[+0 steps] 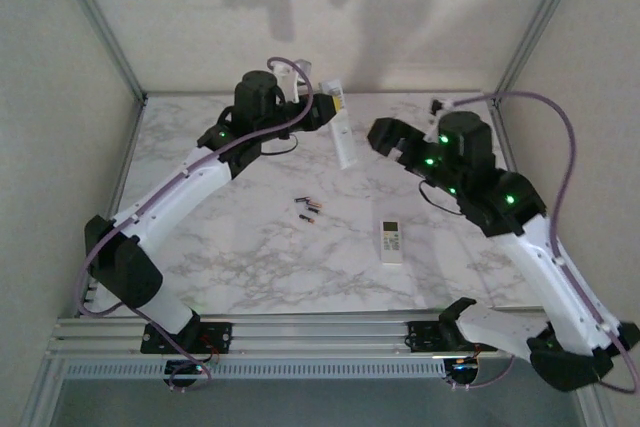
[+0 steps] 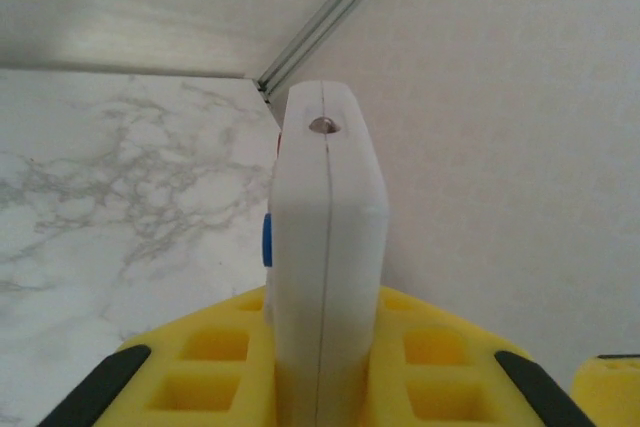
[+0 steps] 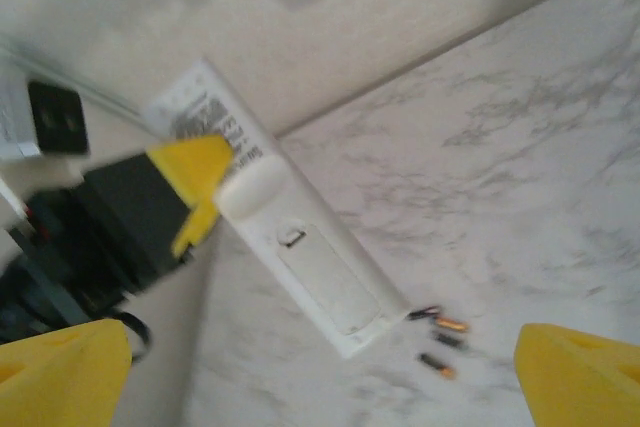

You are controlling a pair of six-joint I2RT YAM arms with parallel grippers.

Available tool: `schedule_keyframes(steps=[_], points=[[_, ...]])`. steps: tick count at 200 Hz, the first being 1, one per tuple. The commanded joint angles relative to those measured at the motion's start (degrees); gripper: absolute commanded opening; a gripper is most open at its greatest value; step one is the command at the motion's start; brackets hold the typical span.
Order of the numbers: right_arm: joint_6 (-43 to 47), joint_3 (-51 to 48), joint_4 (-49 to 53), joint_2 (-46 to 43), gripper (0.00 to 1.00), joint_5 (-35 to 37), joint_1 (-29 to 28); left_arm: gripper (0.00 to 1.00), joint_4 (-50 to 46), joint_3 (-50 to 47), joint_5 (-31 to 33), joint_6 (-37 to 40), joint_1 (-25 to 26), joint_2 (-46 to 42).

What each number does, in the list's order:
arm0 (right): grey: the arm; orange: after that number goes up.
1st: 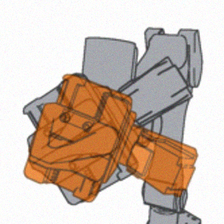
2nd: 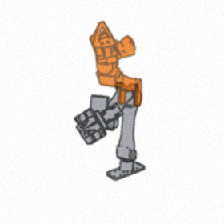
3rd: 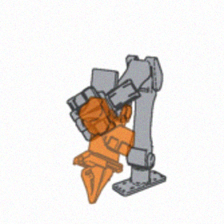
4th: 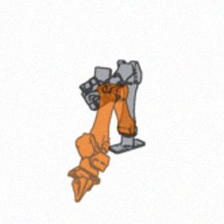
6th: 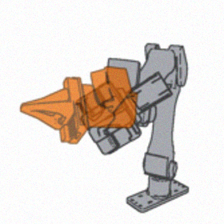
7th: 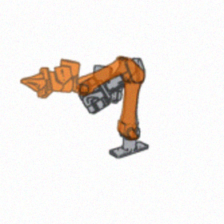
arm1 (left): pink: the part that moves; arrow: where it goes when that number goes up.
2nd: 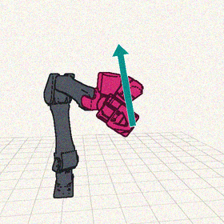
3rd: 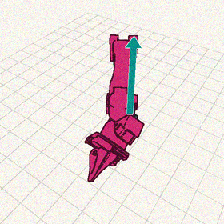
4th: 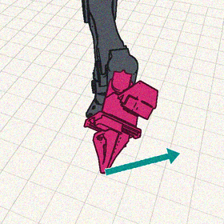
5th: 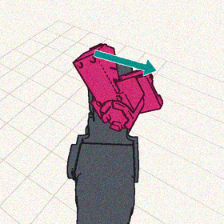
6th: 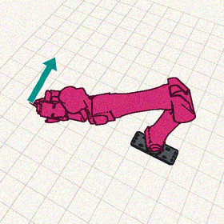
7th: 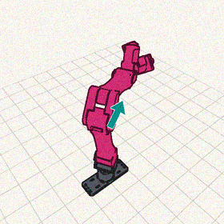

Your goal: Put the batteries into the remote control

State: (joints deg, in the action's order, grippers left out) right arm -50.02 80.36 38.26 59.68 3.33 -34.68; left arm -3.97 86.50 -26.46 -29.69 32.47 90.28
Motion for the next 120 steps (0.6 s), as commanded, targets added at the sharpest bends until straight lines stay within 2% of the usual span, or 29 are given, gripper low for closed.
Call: schedule_keyframes(steps=[1,49,79,120], points=[[-19.9,-6.5,-7.3,-1.8,0.99,-7.6,2.2,0.0,8.1,-1.9,2.8,6.8,2.0,-3.3],[-34.3,-11.6,-12.2,-0.8,0.99,-14.5,3.7,0.0,10.5,-3.3,5.3,11.3,5.7,-4.8],[-37.0,-11.7,-11.8,1.5,0.99,-15.8,3.8,0.0,10.8,-3.5,5.9,12.4,6.5,-5.4],[-39.6,-14.7,-16.7,3.0,0.99,-17.3,3.8,0.0,10.4,-3.1,5.5,12.0,6.7,-5.5]])
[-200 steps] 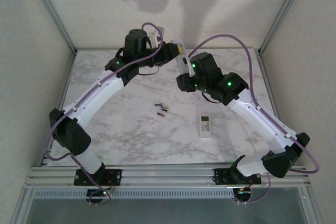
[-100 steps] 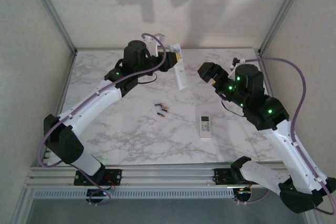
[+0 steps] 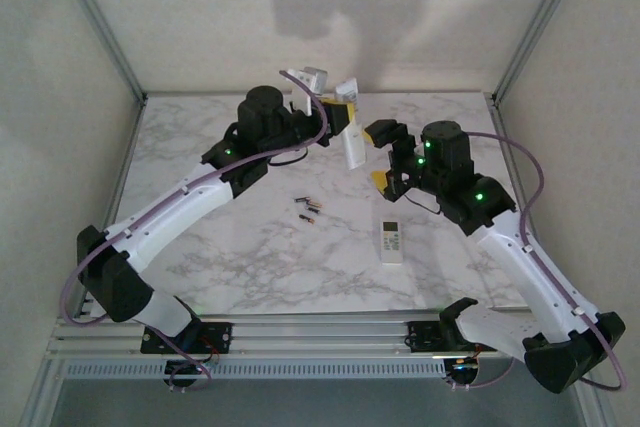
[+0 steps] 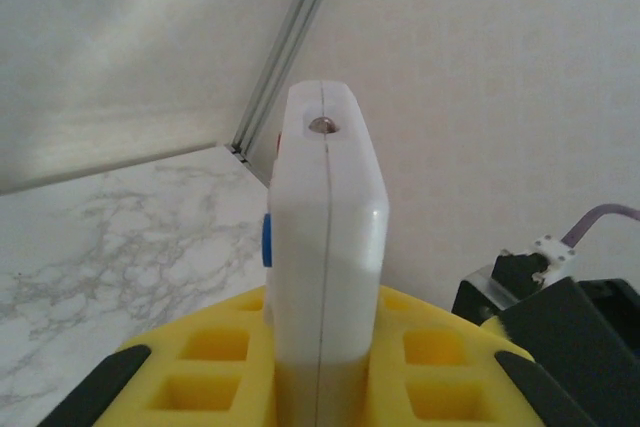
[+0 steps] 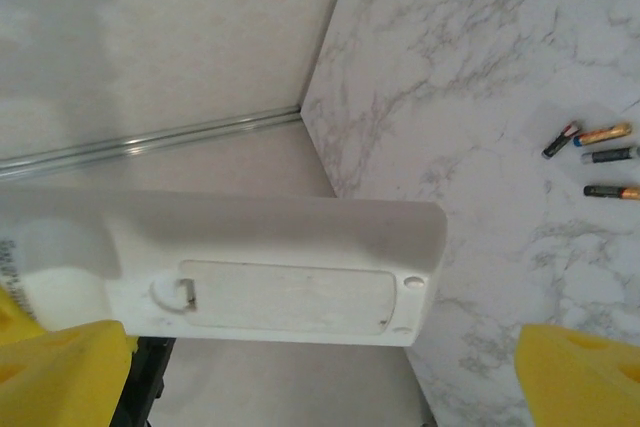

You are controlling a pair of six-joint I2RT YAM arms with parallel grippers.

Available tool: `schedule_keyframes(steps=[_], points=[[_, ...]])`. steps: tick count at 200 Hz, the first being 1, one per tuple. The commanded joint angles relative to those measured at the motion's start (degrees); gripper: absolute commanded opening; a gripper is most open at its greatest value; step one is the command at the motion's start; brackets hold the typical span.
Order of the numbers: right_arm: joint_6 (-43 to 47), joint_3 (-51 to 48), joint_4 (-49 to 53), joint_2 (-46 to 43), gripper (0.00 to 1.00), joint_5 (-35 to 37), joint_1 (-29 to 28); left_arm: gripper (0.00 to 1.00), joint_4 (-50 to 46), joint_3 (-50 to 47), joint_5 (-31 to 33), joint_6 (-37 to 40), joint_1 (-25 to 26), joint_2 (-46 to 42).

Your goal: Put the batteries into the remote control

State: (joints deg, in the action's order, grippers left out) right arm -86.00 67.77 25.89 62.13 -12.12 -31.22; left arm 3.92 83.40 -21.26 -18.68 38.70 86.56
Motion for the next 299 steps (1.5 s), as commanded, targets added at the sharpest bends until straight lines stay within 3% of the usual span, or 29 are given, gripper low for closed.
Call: schedule_keyframes(steps=[1,27,165,299], points=[[-3.7,-2.2,-4.4,0.5,0.99,-1.9,0.4,0.0,2.5,0.1,0.3,1.0,0.5,-1.7],[-4.7,-3.6,-9.4,1.3,0.99,-4.0,0.4,0.0,2.3,0.2,-0.3,0.7,0.7,-2.3],[-1.6,-4.5,-15.3,1.7,0.99,-4.6,0.4,0.0,2.7,0.8,-1.4,-0.3,1.0,-2.6],[-1.4,-5.5,-6.1,7.3,0.93,-4.6,0.1,0.0,7.1,-0.5,-1.4,0.0,1.2,-4.6]])
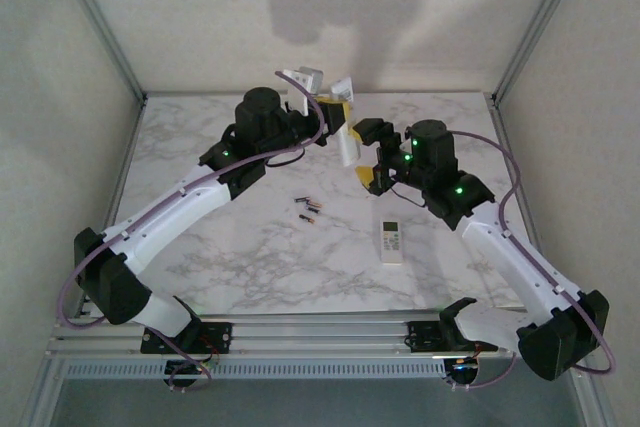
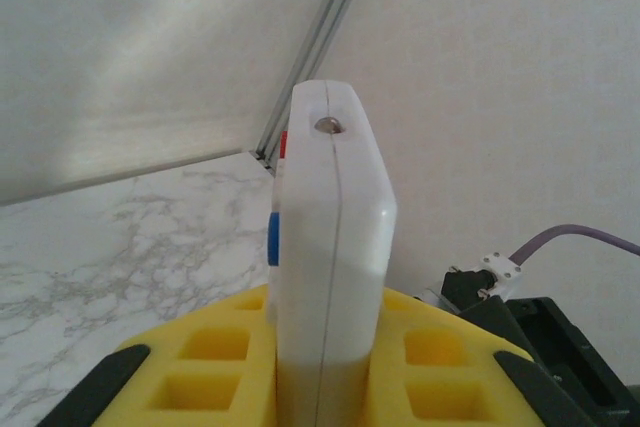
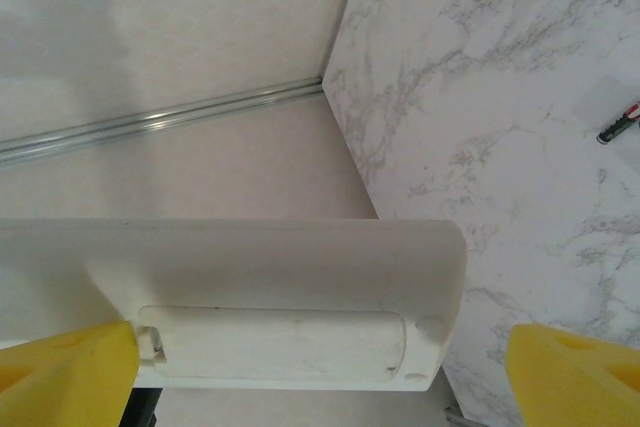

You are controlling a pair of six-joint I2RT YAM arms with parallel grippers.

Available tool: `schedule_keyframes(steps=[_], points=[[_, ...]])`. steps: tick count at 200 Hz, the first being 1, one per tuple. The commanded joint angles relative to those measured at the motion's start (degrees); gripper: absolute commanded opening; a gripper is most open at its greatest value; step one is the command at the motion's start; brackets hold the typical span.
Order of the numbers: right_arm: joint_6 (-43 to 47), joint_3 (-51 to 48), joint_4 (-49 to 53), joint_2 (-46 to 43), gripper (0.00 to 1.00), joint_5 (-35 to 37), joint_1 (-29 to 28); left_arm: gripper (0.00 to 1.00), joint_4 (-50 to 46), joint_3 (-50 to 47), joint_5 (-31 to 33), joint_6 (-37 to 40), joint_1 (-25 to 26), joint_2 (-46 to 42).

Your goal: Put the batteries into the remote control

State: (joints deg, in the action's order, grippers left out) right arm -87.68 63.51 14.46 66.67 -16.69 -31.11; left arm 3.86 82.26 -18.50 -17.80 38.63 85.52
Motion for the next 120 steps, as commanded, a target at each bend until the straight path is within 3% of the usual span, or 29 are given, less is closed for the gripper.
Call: schedule_keyframes(steps=[1,34,71,120], points=[[0.3,-1.2,5.5,2.8,0.93,-0.1,0.0,0.0,7.2,0.6,-4.1,-0.9,1.2,-3.5],[0.0,-3.2,6.9,3.5,0.84,0.2,-1.0,0.0,8.4,-0.3,-2.8,-1.1,1.3,-3.2],[-0.7,-5.3,7.6,3.9,0.84,0.5,-1.0,0.0,8.8,-1.3,-2.6,0.3,1.3,-3.1],[0.4,-7.8,12.6,4.3,0.79,3.0,-1.0,0.0,4.5,-1.1,3.3,5.2,0.3,-1.7]])
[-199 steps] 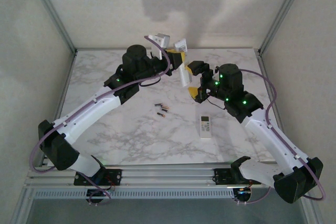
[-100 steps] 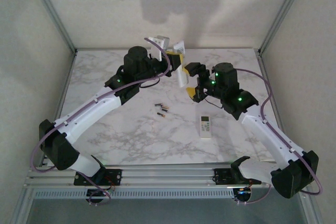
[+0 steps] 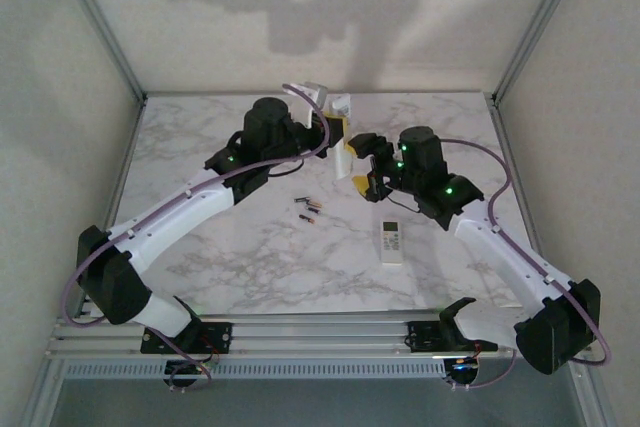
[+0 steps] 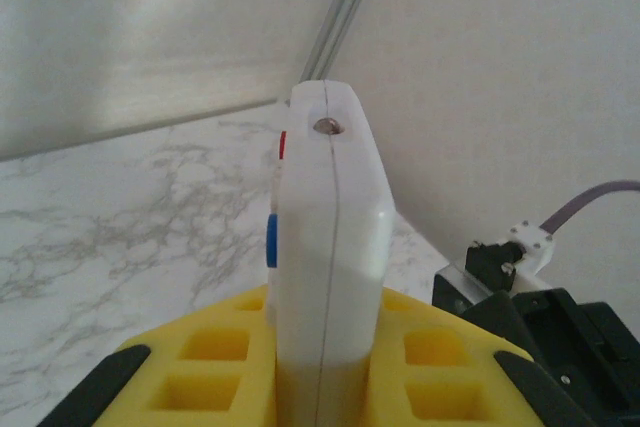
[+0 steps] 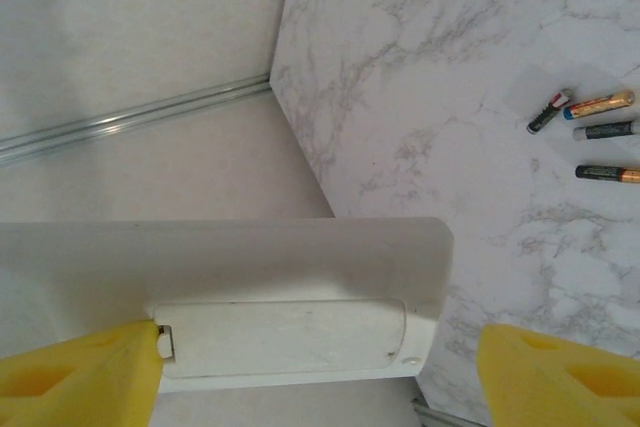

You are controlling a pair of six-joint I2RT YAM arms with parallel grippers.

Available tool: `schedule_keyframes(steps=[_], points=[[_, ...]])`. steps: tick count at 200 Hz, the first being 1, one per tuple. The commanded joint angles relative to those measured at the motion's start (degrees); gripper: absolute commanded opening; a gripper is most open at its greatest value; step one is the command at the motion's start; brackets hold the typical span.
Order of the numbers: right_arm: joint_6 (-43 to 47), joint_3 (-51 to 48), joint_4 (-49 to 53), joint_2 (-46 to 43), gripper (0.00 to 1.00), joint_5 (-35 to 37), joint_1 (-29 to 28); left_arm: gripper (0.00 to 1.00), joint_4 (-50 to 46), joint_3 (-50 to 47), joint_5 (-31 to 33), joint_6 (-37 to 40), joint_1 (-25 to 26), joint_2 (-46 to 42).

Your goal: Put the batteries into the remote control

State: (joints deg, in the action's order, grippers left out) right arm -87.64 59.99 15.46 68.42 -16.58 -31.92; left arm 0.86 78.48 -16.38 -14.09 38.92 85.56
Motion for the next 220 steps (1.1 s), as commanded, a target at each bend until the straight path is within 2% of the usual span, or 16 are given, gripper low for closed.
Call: schedule_keyframes(steps=[1,32,98,134,155,172,183,200,220], points=[[0.4,-4.4,11.6,2.6,0.79,2.9,-0.2,0.0,7.5,2.7,1.3,1.5,0.0,-1.7],[0.2,-6.1,12.1,2.6,0.78,2.8,-0.1,0.0,6.9,1.5,3.7,0.9,-1.1,-0.5],[-0.6,-11.2,12.8,0.2,0.79,3.1,0.8,0.0,7.5,-1.9,3.3,-0.9,-2.6,2.3],[0.8,-12.9,15.2,-1.5,0.81,6.1,1.3,0.0,7.4,-2.2,2.2,-2.1,-2.7,4.6],[5.3,-12.2,17.9,-3.3,0.83,11.5,1.3,0.0,7.1,-2.4,1.4,-3.2,-2.8,5.5],[14.8,-11.7,16.4,-5.6,0.87,18.0,1.3,0.0,7.6,-2.6,0.6,-4.4,-2.9,5.1],[28.1,-12.4,10.3,-7.7,0.93,20.8,1.3,0.0,7.6,-2.5,-1.0,-6.1,-3.3,4.5],[52.3,-15.1,-2.4,-11.7,0.96,18.2,0.6,0.0,8.2,-2.2,-5.8,-10.4,-4.7,3.2],[72.0,-17.3,-11.6,-15.1,0.96,13.0,0.1,0.0,9.2,-2.0,-11.8,-14.5,-5.8,1.9]])
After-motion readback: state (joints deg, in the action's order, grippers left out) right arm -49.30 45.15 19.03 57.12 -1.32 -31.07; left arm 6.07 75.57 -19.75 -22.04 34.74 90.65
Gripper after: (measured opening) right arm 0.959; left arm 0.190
